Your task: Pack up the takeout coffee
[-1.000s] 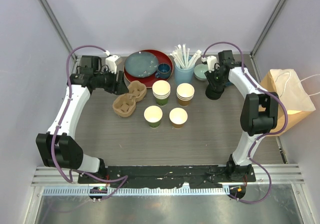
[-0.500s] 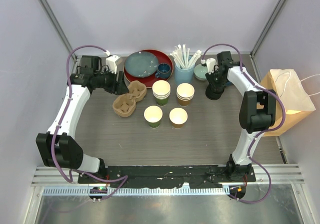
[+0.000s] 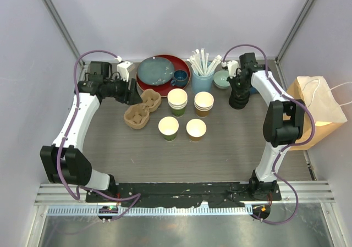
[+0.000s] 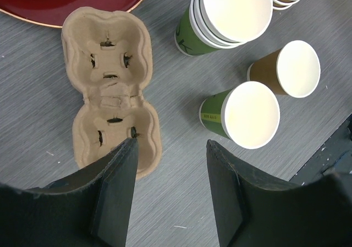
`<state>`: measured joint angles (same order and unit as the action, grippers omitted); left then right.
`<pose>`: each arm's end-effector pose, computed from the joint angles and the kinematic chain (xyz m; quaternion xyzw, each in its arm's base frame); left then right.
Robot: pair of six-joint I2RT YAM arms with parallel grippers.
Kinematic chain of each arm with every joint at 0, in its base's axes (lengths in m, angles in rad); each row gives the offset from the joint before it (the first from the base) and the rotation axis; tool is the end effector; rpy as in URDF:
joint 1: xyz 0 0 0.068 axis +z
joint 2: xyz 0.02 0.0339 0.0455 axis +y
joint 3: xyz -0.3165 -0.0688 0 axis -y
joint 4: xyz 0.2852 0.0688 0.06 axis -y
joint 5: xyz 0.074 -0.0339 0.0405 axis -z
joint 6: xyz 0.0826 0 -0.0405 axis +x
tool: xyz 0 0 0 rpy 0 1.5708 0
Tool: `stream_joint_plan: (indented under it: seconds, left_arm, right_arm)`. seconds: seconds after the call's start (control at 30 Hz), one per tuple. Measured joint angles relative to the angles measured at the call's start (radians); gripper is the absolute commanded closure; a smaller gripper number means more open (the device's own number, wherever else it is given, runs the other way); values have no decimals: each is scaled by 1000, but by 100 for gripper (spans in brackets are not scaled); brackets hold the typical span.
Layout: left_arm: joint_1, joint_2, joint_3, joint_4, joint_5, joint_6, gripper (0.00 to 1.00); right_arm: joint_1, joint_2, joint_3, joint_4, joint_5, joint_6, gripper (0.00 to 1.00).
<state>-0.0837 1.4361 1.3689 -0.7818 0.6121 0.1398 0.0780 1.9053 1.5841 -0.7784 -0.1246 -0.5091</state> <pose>0.3544 -0.0774 0.3616 0.2052 0.8747 -0.2723 0.3445 0.4820 0.0480 0.2404 -0.2947 0.9248 0.0093 0.2405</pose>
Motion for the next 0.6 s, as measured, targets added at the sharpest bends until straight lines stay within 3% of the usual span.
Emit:
stream_joint_plan:
  seconds: [0.33,0.47,0.6]
  left_arm:
    - [0,5,0,-2,3,0,44]
    - [0,6,0,-3,2,0,44]
    - [5,7,0,-9,2,0,43]
  right_arm:
    - [44,-21,128,-103,71,103,99]
    - [168,-82,209,-163,139,151,99]
    - [377,-164,280,-200,146,206,99]
